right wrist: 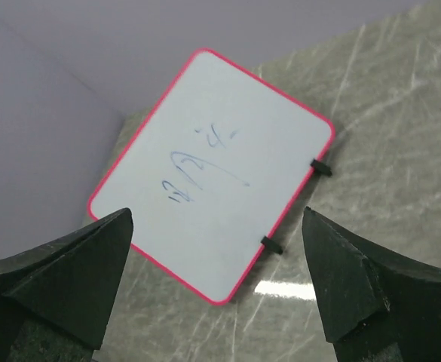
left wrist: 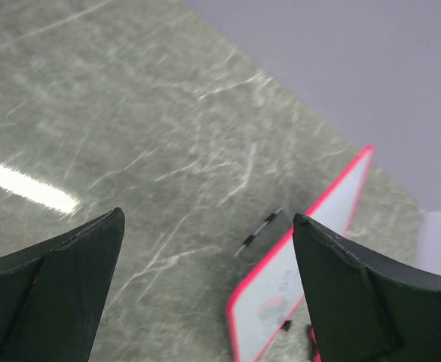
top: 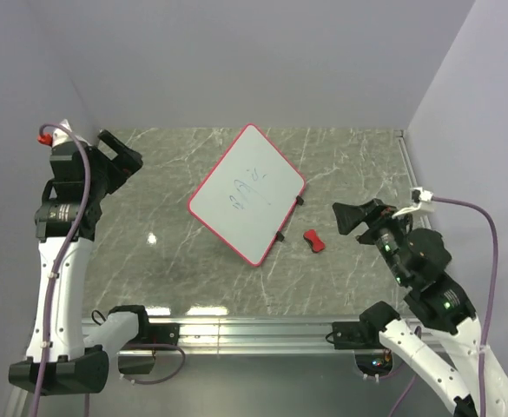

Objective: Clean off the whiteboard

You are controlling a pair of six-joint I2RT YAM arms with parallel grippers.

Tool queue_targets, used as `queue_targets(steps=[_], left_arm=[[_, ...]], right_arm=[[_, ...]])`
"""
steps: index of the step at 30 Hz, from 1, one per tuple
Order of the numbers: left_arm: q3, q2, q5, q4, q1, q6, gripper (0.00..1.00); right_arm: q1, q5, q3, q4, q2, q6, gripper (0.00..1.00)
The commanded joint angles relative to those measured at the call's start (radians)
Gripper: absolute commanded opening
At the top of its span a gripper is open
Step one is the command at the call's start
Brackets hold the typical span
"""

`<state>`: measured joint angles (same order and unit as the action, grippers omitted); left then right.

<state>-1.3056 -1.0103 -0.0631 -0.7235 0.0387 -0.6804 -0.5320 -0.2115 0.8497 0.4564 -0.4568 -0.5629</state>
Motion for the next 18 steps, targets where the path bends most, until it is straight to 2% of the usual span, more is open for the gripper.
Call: queue_targets(steps=[1,3,4,5,9,13,18], left_arm=[[-0.092,0.023,0.054,0.055,-0.002,0.009,1.00],[-0.031,0.016,0.145,0.096,0.000,-0.005,0.99],[-0.006,0.016,0.290,0.158,-0.002,0.002,0.99],[0.012,0.018,0.311,0.173,0.000,-0.025,0.99],[0.069,0.048,0.307,0.207,0.000,-0.073,1.00],[0.054,0.035,0.310,0.208,0.000,-0.045,1.00],[0.062,0.041,0.318,0.216,0.000,-0.041,1.00]], right_arm=[[0.004,-0.034,-0.038,0.022,-0.147,-0.086,1.00],[0.004,0.061,0.005,0.068,-0.259,-0.017,1.00],[0.003,0.092,0.017,0.074,-0.363,-0.005,1.00],[0.004,0.127,0.040,0.076,-0.408,0.018,0.96],[0.004,0.063,0.127,0.145,-0.577,0.053,0.96],[0.007,0.008,0.215,0.261,-0.761,0.107,0.96],[0.015,0.012,0.184,0.271,-0.842,0.138,0.96]])
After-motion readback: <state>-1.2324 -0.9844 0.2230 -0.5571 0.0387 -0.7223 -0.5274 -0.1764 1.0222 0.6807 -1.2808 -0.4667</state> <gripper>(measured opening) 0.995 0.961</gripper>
